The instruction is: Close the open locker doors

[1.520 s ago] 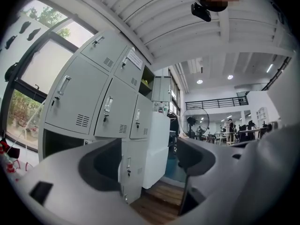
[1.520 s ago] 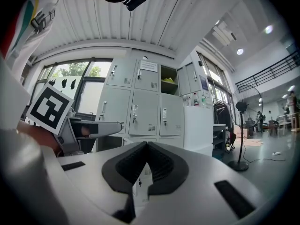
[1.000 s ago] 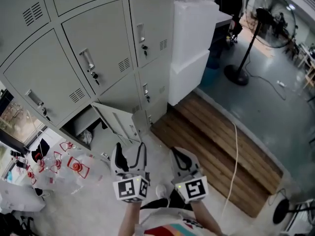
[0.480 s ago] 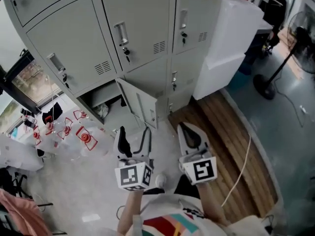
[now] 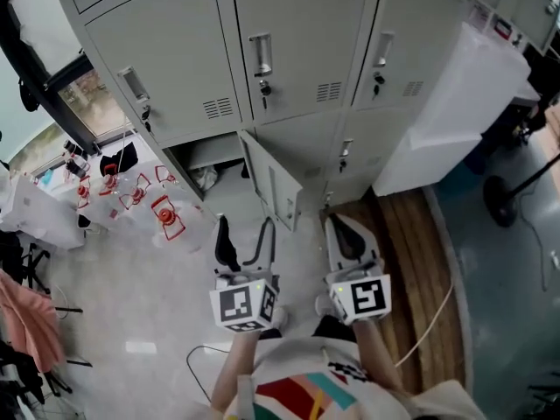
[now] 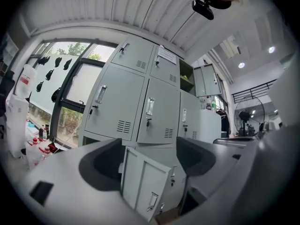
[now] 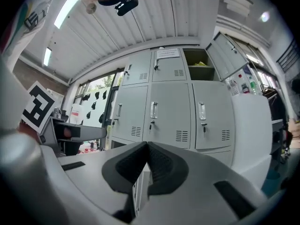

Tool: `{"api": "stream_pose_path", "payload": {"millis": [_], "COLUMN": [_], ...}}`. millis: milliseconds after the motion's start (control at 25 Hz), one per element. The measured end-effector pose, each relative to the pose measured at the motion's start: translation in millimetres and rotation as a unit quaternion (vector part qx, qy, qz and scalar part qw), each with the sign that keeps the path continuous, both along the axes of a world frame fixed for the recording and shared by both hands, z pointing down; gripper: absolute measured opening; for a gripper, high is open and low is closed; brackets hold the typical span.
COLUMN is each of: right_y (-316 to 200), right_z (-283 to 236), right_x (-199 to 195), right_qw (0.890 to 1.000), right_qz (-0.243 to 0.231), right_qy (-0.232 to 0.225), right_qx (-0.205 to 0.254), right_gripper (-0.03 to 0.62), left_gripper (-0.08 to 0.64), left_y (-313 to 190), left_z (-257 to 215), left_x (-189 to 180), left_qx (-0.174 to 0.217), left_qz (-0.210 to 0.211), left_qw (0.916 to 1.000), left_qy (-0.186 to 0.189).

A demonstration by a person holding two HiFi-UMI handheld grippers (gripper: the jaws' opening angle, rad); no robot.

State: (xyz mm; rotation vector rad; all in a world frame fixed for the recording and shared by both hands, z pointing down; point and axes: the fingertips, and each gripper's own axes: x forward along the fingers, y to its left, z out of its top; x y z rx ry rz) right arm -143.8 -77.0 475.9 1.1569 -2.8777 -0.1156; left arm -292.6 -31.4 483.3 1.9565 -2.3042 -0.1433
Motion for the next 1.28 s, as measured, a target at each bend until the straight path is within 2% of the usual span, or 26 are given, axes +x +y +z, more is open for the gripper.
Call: {"api": "stream_pose_path", "payload": {"millis": [240,560,800,1120,1280], "right_y": [-24,-47,-58,-64,-65], "right_z": [1,9,18,36,40], "right_x": [2,20,31,43,46], "right_qw": [0.999,0.998,0.998,0.998,0.997], "right_qz": [-0.040,-0.066,-0.062,-0.046,-0.037], "right_qy": [-0.002,-0.005,-0.006,0.008,0.009], "right_qx": [-0.002,-0.015,-0.030,-0.052,-0.062], "right_gripper": [0.006,0.006,0.005,0.006,0.006], "left_gripper": [0.341,0.341,0.341,0.341,0.341], "left_y": [-23,-66,-109,-141,-143], "left_z": [7,27,48,97,110], "left_x": [9,34,48,37,30], "left_qx": [-0.019,-0.048,-0.082,-0.144,-0.161], "left_qz": [-0.036,-0.053,-0.041,-0.049,-0.052], "left_qw": [0.9992,0.9974,0.9948,0.9865,0.9836], "left_qy": [0.003,-0.006,-0.046,-0.061,-0.062]}}
